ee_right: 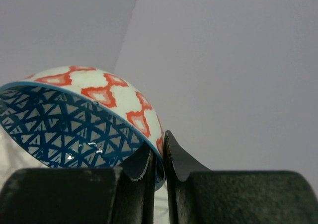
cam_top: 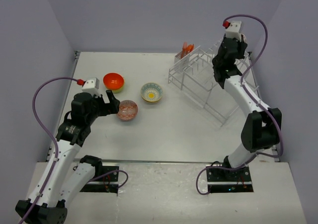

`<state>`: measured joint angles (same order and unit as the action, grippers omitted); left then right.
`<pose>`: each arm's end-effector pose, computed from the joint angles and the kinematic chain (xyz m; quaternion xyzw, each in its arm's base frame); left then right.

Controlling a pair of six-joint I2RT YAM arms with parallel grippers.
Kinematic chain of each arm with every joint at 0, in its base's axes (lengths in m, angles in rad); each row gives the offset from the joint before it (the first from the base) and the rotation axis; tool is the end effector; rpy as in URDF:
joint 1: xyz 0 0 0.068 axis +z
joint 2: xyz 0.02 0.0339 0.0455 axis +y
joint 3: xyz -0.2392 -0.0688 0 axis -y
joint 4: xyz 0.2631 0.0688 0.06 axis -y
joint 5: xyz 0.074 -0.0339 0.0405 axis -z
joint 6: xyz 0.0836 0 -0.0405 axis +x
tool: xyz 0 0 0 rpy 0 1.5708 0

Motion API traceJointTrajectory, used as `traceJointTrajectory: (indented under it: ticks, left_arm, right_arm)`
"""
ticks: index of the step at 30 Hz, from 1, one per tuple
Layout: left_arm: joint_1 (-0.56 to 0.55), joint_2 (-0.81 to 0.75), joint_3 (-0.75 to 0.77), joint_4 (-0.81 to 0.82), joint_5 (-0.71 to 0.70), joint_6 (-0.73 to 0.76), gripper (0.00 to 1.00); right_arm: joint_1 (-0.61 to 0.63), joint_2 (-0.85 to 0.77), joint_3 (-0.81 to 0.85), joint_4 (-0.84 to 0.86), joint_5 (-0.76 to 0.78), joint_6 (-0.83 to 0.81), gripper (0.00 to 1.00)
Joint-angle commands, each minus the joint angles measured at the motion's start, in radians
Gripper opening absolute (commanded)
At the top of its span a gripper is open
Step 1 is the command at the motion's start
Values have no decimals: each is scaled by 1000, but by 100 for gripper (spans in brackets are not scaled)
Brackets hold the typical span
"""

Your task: Unload the bowls from the dish rack

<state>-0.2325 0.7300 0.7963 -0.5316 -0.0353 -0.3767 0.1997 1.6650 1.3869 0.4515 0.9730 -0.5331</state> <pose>0.2353 -0.0527 0.2796 -0.0705 0.8481 -0.1431 0.5053 0.4363 0.0178 0.3580 0.1305 0.6591 -0.4089 0.6176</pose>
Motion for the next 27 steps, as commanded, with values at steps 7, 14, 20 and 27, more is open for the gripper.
traceJointTrajectory:
  ticks: [7,14,20,27]
  left_arm:
    - [-7,-58,7,59,25,30,100]
    - [-8,18,180,33,12,-8,100]
    - [-219,279,509,-57,-97,-56,100]
    - [-511,525,764,-240,-397,-22,100]
  right_arm:
    - [112,-275,-32,-299,-68,459,0]
    - [321,-340,14,-722,-135,706,0]
    - [480,-294,167,-1041,-446,918,0]
    - [599,-95,421,-1310,-616,1005,0]
